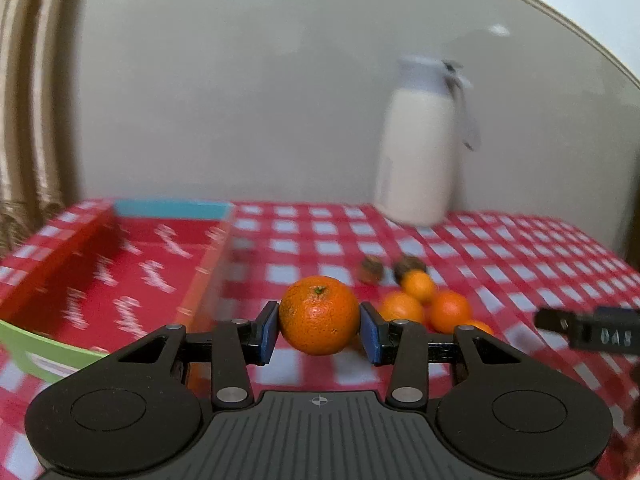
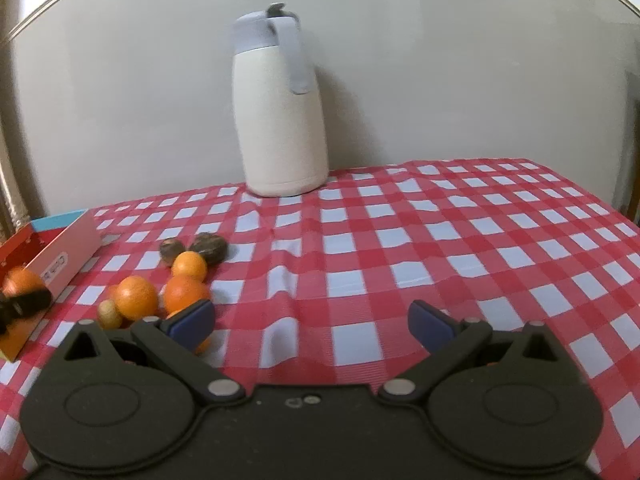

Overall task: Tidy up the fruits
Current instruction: 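Grasp the large orange with the left gripper, then carry the orange into the Cloth book box and open the left gripper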

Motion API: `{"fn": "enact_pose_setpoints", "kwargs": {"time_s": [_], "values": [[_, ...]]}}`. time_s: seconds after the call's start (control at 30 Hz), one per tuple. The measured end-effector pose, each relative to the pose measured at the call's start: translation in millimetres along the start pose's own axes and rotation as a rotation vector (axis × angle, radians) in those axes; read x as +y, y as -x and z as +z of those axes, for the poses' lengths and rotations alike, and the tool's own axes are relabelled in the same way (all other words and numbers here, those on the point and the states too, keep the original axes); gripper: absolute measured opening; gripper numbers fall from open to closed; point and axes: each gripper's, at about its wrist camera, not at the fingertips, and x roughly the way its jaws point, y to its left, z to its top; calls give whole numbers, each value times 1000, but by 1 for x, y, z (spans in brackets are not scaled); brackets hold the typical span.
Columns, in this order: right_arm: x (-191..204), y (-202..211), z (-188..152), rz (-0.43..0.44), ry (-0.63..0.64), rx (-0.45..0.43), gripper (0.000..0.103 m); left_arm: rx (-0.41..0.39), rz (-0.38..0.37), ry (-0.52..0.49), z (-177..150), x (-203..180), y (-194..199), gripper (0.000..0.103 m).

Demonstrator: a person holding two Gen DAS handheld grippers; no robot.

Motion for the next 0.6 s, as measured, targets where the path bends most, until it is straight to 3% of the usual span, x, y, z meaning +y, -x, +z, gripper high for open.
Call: {"fn": "enact_pose_setpoints", "kwargs": {"time_s": [0.23,0.53,0.57,0.6], "values": [[21,2,-1,26,24,-10,103,-28,93,54,7,55,11,43],[42,-1,-3,51,74,-9,103,45,173,125,3,102,-2,43],[43,-1,-3,52,74,-11,103,35,180,128,3,103,0,52],[43,0,-3,53,73,-12,103,14,180,122,3,103,5,76]]}}
